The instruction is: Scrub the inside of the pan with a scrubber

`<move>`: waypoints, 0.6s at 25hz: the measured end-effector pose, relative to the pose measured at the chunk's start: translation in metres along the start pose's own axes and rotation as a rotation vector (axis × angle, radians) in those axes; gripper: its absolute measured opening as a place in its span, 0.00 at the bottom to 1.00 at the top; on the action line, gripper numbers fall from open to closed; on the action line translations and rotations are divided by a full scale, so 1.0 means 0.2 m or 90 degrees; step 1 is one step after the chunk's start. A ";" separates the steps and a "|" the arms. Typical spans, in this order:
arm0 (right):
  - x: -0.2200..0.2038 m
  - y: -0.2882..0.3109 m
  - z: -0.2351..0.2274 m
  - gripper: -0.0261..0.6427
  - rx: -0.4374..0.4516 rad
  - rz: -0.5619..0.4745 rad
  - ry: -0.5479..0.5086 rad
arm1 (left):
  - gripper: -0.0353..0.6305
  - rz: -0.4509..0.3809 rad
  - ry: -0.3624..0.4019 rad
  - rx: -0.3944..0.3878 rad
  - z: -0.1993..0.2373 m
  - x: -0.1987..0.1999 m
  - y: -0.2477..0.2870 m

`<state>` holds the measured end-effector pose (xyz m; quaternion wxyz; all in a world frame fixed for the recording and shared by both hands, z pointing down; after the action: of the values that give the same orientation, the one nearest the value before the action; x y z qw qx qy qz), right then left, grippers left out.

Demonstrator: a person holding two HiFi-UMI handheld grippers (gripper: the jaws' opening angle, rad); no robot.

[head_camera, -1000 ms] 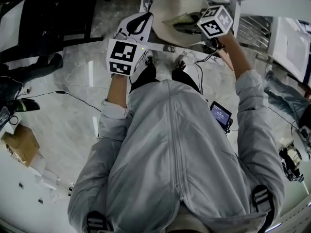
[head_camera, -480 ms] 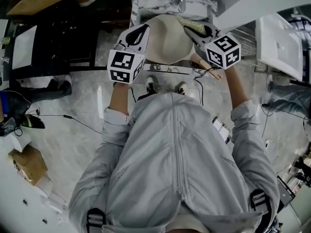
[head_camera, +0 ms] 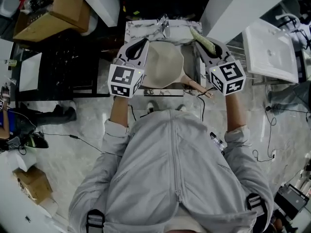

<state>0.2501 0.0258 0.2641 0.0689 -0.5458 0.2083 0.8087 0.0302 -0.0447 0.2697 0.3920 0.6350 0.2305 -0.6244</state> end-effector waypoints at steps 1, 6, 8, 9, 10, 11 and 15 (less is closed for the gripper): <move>0.02 -0.02 -0.03 0.17 -0.020 -0.002 0.000 | 0.09 -0.006 0.007 -0.003 -0.01 0.03 0.01; 0.12 -0.12 -0.11 0.17 -0.094 -0.014 -0.016 | 0.09 -0.040 0.033 -0.015 -0.03 0.17 0.02; 0.16 -0.15 -0.12 0.17 -0.114 -0.020 -0.024 | 0.09 -0.054 0.039 -0.017 -0.03 0.22 0.03; 0.17 -0.16 -0.13 0.17 -0.122 -0.024 -0.027 | 0.09 -0.059 0.041 -0.019 -0.03 0.24 0.03; 0.19 -0.17 -0.14 0.17 -0.129 -0.027 -0.028 | 0.09 -0.063 0.043 -0.021 -0.03 0.26 0.03; 0.20 -0.19 -0.14 0.17 -0.135 -0.029 -0.027 | 0.09 -0.065 0.045 -0.022 -0.04 0.28 0.03; 0.24 -0.22 -0.16 0.17 -0.152 -0.035 -0.021 | 0.09 -0.078 0.054 -0.021 -0.03 0.34 0.01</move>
<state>0.2732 0.0475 0.1987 0.0293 -0.5422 0.0941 0.8344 0.0428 -0.0552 0.2035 0.3535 0.6388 0.2958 -0.6160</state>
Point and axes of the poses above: the fingertips, and each gripper's own axes: y forward along the fingers, z to its left, x out of its top, the point moved 6 cm from there along -y, backward along the fingers, and after that the axes turned 13 degrees about -y, right-handed, at the moved point
